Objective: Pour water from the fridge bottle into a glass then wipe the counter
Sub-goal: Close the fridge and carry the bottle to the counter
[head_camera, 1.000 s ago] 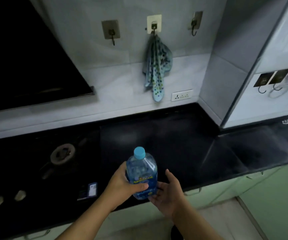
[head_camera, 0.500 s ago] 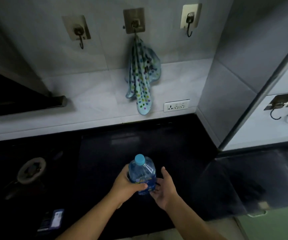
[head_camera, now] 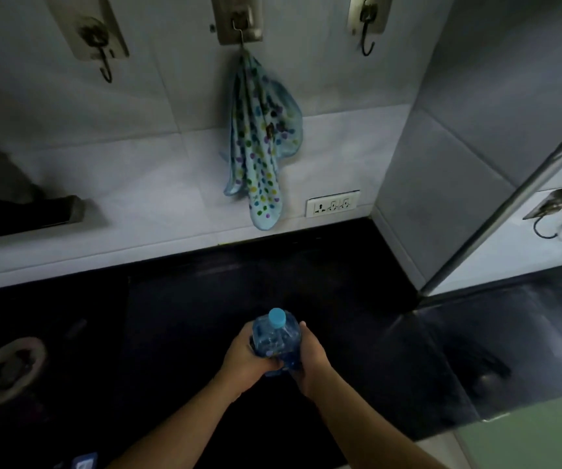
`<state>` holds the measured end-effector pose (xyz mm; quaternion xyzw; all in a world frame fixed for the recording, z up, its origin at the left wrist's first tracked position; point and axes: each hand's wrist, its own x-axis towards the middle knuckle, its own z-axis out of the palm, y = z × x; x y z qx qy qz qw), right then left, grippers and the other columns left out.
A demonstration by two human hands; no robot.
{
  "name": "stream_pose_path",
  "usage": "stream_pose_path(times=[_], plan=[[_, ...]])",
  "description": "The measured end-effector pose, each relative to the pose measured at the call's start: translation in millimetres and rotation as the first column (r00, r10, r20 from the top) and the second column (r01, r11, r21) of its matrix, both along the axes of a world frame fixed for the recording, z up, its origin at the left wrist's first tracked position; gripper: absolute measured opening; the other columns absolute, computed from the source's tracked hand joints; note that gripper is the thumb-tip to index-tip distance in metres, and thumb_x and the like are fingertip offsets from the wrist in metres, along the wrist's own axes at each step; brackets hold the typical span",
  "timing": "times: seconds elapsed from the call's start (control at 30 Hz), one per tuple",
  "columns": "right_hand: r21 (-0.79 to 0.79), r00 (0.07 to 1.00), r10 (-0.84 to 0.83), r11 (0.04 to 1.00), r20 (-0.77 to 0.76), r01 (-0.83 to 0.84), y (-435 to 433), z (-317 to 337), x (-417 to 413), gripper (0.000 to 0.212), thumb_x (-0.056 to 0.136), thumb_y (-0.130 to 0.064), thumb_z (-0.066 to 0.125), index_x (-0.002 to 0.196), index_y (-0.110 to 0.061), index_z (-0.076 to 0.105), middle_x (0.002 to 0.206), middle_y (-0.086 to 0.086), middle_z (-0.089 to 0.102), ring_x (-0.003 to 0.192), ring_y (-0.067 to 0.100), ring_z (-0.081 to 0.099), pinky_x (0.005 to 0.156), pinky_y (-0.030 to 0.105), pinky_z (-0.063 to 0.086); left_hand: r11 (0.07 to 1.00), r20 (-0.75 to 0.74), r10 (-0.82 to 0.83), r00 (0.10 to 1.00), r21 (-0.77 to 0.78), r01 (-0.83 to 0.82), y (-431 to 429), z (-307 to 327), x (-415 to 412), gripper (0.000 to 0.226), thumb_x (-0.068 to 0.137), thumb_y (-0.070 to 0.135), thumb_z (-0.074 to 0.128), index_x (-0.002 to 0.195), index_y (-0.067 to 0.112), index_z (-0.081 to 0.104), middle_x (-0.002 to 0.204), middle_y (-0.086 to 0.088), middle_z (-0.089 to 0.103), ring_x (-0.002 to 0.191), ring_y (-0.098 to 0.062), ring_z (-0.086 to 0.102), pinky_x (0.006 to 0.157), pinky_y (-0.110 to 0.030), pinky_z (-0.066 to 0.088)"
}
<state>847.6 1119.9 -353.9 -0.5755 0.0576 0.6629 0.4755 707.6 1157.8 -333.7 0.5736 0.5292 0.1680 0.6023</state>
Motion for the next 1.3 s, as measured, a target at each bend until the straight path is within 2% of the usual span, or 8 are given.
stream_pose_path(times=[0.37,0.5,0.7,0.8,0.93,1.0,1.13,1.3], plan=[[-0.065,0.995,-0.025,0.997,0.094,0.031,4.3,-5.8,-0.6,0.046,0.101,-0.05,0.043,0.106,-0.013,0.071,0.094,0.008,0.078,0.084,0.022,0.076,0.066,0.031,0.059,0.998,-0.069,-0.064,0.996,0.007,0.064,5.0,-4.3,-3.5,0.081,0.063,0.005,0.093,0.122,0.041,0.051,0.116,0.01,0.07,0.101,0.004,0.069,0.078,-0.017,0.059],[-0.123,0.986,0.041,0.992,0.162,-0.021,0.3,13.9,-2.7,0.038,0.1,-0.049,0.044,0.104,-0.021,0.069,0.091,-0.001,0.078,0.082,0.018,0.074,0.057,0.027,0.052,0.992,-0.198,-0.12,0.973,-0.047,0.113,5.3,13.5,-9.4,0.07,0.065,0.023,0.092,0.124,0.025,0.056,0.112,0.004,0.073,0.095,-0.005,0.072,0.083,-0.028,0.061],[-0.169,0.881,0.215,0.973,0.421,-0.156,-12.5,31.0,3.2,0.036,0.097,-0.047,0.047,0.099,-0.015,0.064,0.09,-0.002,0.068,0.081,0.014,0.063,0.066,0.03,0.048,0.869,-0.543,-0.47,0.696,-0.147,0.472,-4.1,37.5,-25.6,0.056,0.082,0.045,0.076,0.129,0.021,0.057,0.094,0.018,0.054,0.081,0.003,0.055,0.058,-0.012,0.041],[-0.207,0.683,0.351,0.935,0.64,-0.287,-26.4,42.9,6.1,0.036,0.096,-0.043,0.05,0.092,-0.011,0.064,0.081,0.002,0.064,0.07,0.015,0.058,0.064,0.031,0.047,0.775,-0.671,-0.532,0.517,-0.141,0.615,-15.4,44.6,-20.0,0.061,0.083,0.053,0.07,0.134,0.023,0.054,0.122,0.004,0.06,0.107,-0.014,0.062,0.083,-0.026,0.053],[-0.534,-0.157,0.523,0.721,0.837,-0.441,-54.8,61.3,15.6,0.03,0.093,-0.038,0.057,0.114,-0.017,0.061,0.114,0.006,0.06,0.107,0.024,0.056,0.09,0.037,0.047,0.652,-0.79,-0.476,0.387,-0.021,0.758,-32.9,50.6,-2.2,0.07,0.089,0.052,0.065,0.147,0.021,0.04,0.143,-0.005,0.05,0.128,-0.026,0.053,0.1,-0.04,0.05],[-0.676,-0.426,0.527,0.616,0.736,-0.405,-64.3,68.6,20.0,0.036,0.089,-0.037,0.059,0.121,-0.019,0.058,0.123,0.008,0.057,0.117,0.029,0.049,0.099,0.041,0.04,0.62,-0.801,-0.465,0.377,0.009,0.784,-39.1,57.3,6.9,0.067,0.091,0.049,0.064,0.146,0.02,0.04,0.146,-0.005,0.048,0.13,-0.027,0.051,0.102,-0.041,0.05],[-0.79,-0.549,0.578,0.525,0.604,-0.317,-97.5,81.3,40.9,0.042,0.086,-0.036,0.061,0.124,-0.018,0.056,0.125,0.011,0.054,0.117,0.033,0.047,0.102,0.045,0.036,0.523,-0.832,-0.452,0.32,0.043,0.851,-64.5,72.4,33.9,0.059,0.091,0.049,0.065,0.138,0.018,0.045,0.141,-0.009,0.051,0.128,-0.028,0.053,0.099,-0.042,0.052],[-0.774,-0.5,0.6,0.563,0.625,-0.291,-141.5,89.5,80.8,0.042,0.085,-0.034,0.062,0.124,-0.02,0.055,0.125,0.01,0.054,0.117,0.032,0.048,0.101,0.044,0.037,0.455,-0.852,-0.424,0.306,0.092,0.886,-92.2,88.6,80.1,0.056,0.091,0.052,0.061,0.134,0.019,0.047,0.138,-0.009,0.05,0.129,-0.031,0.049,0.102,-0.045,0.047]])
